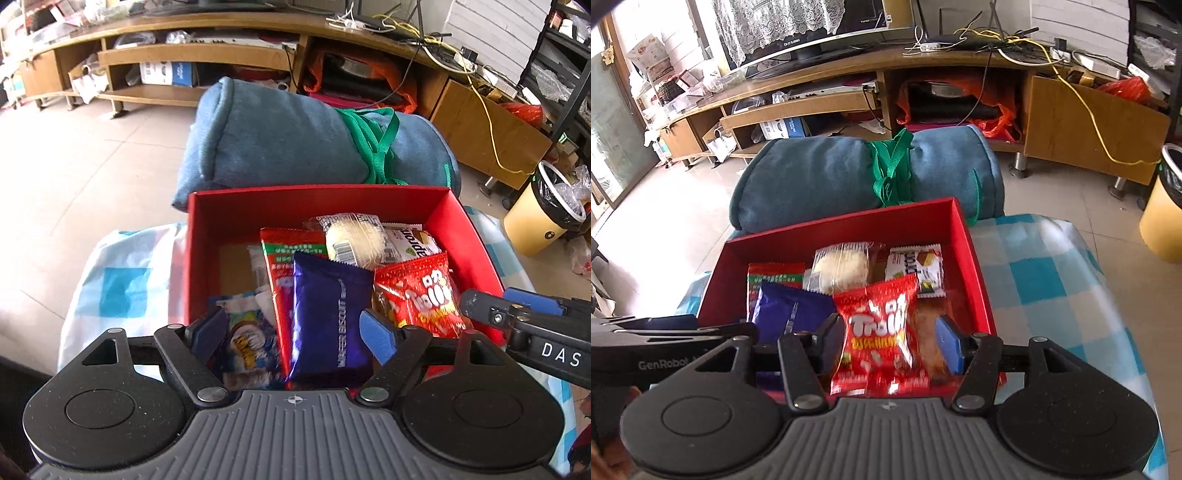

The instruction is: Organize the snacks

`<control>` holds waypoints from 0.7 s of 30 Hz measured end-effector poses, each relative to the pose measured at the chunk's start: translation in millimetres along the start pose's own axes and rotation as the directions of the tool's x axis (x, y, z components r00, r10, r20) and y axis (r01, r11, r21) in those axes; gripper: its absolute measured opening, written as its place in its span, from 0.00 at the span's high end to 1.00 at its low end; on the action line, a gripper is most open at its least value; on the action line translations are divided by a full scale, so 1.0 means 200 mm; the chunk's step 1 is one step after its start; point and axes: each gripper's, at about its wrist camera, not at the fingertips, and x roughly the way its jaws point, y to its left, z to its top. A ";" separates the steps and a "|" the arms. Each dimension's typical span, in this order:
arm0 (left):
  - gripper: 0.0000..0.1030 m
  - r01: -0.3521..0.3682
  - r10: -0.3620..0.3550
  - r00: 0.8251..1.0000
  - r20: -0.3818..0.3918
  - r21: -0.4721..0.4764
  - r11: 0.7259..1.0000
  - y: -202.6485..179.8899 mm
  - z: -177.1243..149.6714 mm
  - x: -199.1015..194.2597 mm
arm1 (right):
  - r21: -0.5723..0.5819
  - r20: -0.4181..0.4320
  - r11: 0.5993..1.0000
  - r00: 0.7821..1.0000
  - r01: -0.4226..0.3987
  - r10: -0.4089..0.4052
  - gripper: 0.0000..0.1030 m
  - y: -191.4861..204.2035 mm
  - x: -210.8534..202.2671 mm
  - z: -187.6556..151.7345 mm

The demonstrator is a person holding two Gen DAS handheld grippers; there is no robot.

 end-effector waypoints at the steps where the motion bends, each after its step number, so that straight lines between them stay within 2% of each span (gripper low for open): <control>1: 0.17 0.003 -0.003 1.000 0.005 -0.003 1.000 0.00 -0.01 -0.02 | 0.005 -0.001 1.000 1.000 0.003 -0.003 0.50 0.00 -0.02 -0.02; 21: 0.15 0.036 -0.037 0.999 0.030 0.028 0.999 -0.03 -0.43 -0.28 | 0.057 0.012 0.998 1.000 -0.027 0.026 0.45 0.06 -0.38 -0.45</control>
